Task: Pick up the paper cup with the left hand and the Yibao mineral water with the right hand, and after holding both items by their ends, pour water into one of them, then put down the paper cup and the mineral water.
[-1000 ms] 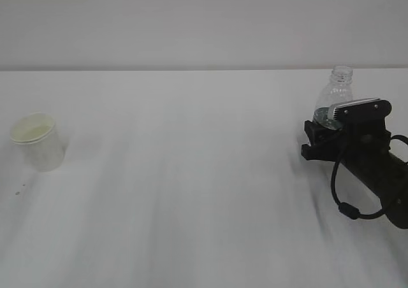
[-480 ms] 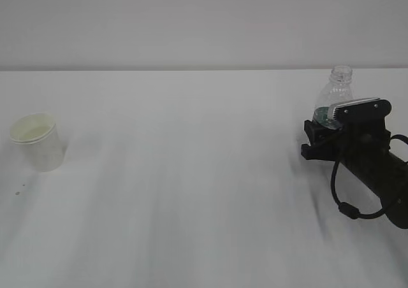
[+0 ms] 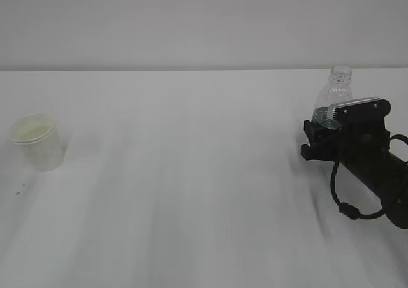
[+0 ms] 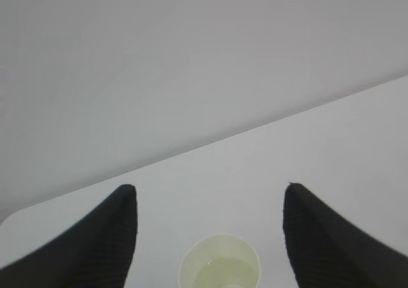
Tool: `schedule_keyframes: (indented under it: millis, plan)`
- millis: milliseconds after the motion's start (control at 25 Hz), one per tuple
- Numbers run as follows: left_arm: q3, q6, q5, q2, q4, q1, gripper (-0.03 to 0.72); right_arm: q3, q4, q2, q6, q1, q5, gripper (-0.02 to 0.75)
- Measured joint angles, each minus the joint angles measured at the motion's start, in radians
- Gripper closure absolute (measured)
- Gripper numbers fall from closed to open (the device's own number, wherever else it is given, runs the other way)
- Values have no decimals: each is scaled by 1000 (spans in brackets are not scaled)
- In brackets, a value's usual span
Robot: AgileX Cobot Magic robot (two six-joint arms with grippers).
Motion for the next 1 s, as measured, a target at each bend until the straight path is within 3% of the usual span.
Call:
schedule_keyframes:
  millis: [240,560,1000]
  plan:
    - [0,0,0,0,-1,0,177,0,-4,0,4,0,0,270]
    - [0,0,0,0,0,0,178,0,-6,-4,7,0,-8,157]
    - [0,0,0,0,0,0,179,0,-6,-61,11,0,-14,146]
